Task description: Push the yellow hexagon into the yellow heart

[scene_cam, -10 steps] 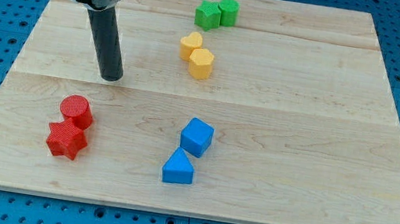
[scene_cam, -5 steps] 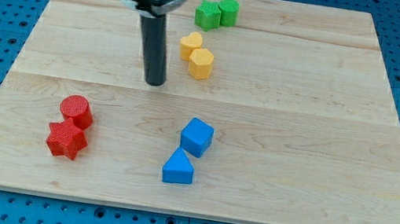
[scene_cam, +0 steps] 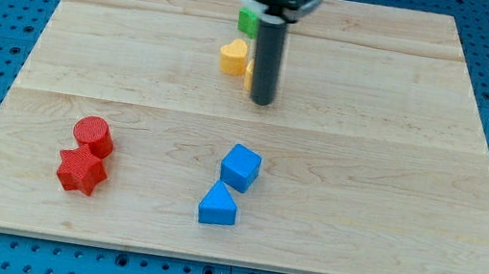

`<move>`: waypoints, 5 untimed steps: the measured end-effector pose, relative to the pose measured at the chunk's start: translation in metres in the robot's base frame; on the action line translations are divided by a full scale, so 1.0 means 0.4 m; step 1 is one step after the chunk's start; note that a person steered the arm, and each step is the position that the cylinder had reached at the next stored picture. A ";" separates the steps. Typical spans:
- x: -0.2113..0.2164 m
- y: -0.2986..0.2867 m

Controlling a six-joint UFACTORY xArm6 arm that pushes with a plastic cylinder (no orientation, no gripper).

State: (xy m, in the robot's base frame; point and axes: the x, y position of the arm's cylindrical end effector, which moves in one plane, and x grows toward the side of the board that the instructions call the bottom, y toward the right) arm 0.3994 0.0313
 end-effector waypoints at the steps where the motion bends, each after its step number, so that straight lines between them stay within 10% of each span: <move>1: -0.046 0.028; 5: -0.033 -0.054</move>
